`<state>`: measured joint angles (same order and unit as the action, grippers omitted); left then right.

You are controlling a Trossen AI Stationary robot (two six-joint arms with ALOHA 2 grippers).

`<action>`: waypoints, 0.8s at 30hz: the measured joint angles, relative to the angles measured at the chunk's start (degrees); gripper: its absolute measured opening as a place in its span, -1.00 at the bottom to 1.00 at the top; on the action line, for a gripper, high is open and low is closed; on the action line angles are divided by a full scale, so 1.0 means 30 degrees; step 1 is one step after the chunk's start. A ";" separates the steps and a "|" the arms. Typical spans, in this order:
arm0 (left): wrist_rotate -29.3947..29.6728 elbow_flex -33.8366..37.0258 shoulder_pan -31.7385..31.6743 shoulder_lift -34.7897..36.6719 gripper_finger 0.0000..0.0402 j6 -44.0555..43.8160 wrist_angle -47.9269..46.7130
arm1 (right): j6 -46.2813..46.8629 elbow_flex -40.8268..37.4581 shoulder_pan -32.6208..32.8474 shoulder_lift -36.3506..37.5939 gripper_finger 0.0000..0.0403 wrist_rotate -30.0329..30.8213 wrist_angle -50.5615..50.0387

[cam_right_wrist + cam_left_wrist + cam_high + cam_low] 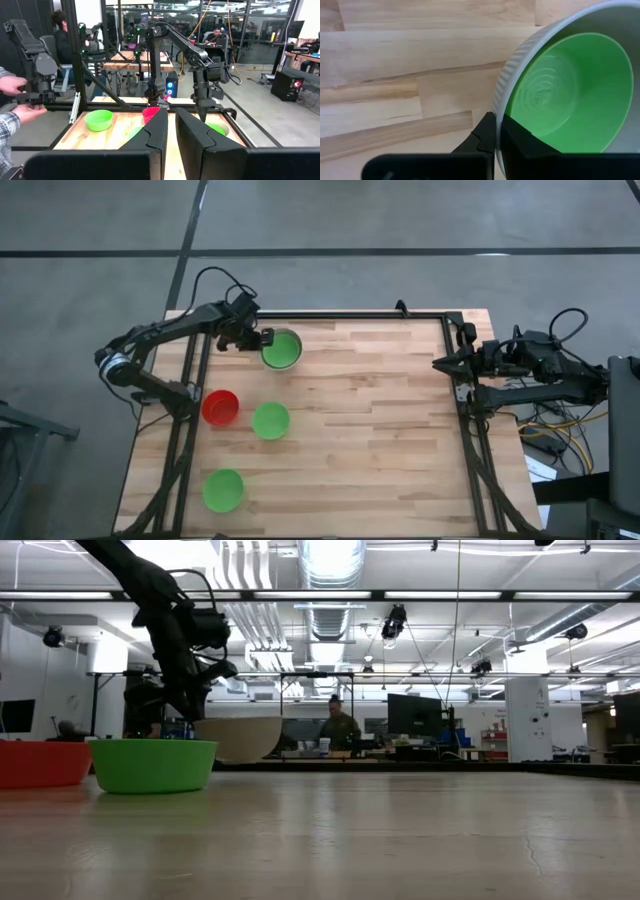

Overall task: Nest bowls inside each other
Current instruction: Move the stacked bowls to the left

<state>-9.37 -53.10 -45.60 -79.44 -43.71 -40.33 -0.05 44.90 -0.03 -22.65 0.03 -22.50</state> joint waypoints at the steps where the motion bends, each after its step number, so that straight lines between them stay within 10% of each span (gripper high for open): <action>1: 0.0000 0.0013 0.0000 0.0000 -0.94 -0.0079 0.0014 | 0.0002 -0.0001 0.0004 -0.0001 -0.83 0.0003 0.0000; 24: -0.0860 0.1851 0.0015 0.0000 -0.81 -0.1483 0.1694 | -0.0002 0.0002 0.0000 -0.0007 -0.83 0.0000 0.0000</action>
<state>-11.94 -47.55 -45.56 -79.44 -48.16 -35.24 -0.05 44.91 -0.03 -22.68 0.03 -22.50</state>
